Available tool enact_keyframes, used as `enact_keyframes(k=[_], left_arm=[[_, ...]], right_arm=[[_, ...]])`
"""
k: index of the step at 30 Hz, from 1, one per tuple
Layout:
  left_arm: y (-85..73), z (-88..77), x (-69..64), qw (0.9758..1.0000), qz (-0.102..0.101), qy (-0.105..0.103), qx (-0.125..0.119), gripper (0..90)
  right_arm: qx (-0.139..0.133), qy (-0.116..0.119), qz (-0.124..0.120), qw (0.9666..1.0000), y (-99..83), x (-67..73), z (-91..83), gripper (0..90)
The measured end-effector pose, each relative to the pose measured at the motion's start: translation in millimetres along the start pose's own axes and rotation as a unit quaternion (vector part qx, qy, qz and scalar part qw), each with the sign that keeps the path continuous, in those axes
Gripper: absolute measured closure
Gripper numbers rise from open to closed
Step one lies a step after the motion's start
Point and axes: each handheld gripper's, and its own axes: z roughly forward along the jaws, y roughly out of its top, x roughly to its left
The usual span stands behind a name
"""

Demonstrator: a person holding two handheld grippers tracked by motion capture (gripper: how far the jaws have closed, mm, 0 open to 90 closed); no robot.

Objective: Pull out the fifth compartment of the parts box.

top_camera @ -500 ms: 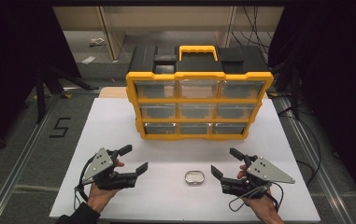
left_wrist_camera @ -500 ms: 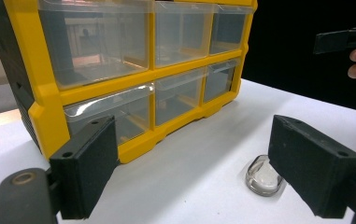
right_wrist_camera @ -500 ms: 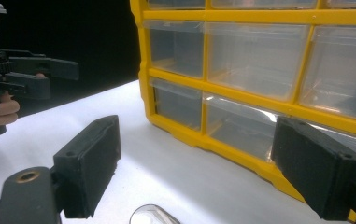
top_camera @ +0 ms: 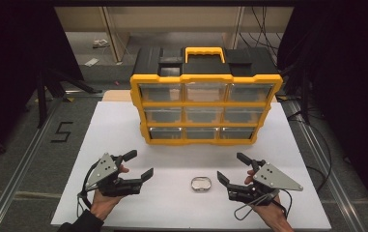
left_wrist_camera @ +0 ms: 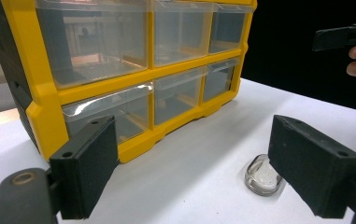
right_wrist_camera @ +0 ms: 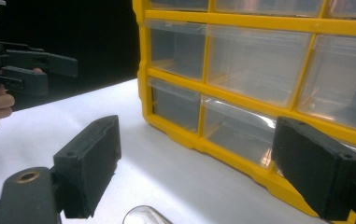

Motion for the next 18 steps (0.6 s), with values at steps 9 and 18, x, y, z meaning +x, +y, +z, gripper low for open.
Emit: enact_keyframes(k=[9,18], left_arm=[[0.3,0.0,-0.3,1.0000,0.001,0.000,-0.002,15.9],[0.1,0.6,-0.9,1.0000,0.001,-0.001,-0.001,15.9]], right_arm=[[-0.001,-0.008,-0.018,0.9998,1.6,0.7,0.7,17.1],[-0.009,-0.020,-0.043,0.9988,6.9,-1.4,1.0,17.9]])
